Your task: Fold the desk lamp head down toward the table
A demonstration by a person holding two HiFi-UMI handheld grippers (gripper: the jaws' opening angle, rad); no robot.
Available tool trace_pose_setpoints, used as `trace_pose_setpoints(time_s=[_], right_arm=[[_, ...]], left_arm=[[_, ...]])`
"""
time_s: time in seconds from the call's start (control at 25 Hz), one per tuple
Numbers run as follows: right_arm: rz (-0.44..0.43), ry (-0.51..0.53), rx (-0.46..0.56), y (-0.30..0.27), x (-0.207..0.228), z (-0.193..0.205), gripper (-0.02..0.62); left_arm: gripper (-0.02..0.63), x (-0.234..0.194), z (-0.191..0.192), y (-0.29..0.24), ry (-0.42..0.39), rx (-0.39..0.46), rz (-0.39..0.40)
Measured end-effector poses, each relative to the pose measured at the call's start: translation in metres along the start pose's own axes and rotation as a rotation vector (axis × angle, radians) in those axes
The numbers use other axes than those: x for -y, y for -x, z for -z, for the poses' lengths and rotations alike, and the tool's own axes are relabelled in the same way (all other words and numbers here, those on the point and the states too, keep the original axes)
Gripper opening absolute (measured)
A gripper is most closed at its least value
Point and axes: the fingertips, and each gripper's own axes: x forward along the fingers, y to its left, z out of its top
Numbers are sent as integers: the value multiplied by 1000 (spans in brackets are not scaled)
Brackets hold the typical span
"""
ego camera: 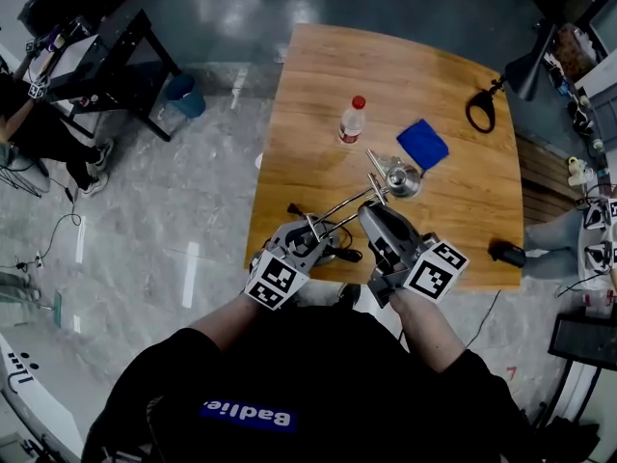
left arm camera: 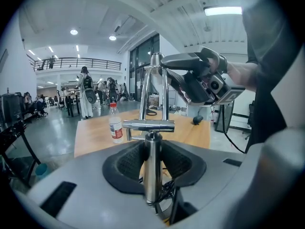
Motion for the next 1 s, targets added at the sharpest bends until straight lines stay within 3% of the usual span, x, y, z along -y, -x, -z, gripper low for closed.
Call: trace_pose_setpoints(time_s=[1.0], right_arm=[[-29,-264,106,14,48,13,68]], left_arm=[[127,0,2,0,6,-15,-19]])
